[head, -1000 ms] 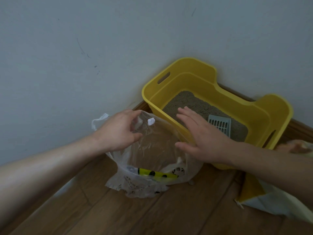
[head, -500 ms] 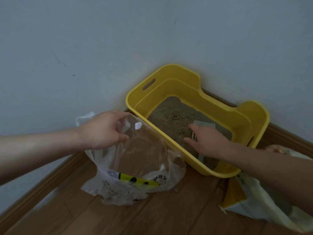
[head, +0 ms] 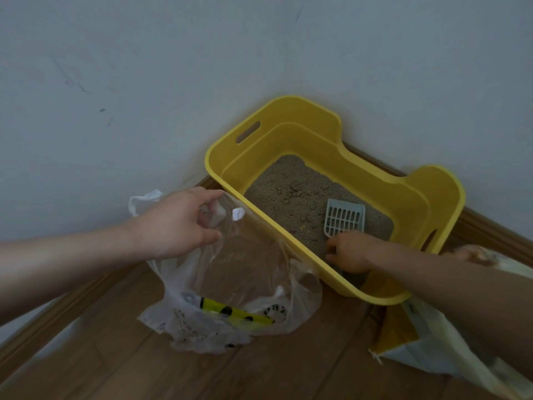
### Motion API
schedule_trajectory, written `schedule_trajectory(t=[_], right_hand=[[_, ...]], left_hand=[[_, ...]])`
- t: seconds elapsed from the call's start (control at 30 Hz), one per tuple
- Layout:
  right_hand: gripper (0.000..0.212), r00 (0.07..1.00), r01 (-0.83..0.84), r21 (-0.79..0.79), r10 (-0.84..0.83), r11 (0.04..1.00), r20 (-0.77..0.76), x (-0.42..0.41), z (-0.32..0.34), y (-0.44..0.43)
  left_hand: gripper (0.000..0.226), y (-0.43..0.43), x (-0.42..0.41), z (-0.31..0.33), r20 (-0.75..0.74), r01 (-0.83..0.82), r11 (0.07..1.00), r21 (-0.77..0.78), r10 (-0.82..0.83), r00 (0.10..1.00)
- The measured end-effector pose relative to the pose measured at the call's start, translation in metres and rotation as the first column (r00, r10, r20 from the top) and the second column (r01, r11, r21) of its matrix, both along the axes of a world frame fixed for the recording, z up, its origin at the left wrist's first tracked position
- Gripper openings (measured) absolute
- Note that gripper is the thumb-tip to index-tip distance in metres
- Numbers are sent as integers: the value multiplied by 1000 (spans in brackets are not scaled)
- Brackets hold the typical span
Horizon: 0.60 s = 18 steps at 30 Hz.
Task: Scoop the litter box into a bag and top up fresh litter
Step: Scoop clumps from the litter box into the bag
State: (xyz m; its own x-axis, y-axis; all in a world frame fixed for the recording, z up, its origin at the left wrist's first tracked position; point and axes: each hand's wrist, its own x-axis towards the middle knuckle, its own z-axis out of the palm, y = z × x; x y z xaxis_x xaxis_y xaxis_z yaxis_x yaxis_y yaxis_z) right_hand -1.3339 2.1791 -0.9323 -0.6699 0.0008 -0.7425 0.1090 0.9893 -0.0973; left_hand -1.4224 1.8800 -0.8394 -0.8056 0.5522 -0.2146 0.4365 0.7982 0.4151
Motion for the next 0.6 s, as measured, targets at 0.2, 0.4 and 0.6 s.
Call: schedule_trajectory(t=[0.2,0.4,0.6], right_hand=[[40,994,-24,27,21,999,109,2,-5,-1],[26,990,96,48,-91,994,-105,0,-5,6],[17,903,262,-33,-258,964,-343,6,7,14]], left_hand=[[77,3,0,1,8,-12,998,57,11,1000],[75,3,1,4,4,-42,995,86,41,999],[77,2,3,6,11,-66,994,88,65,998]])
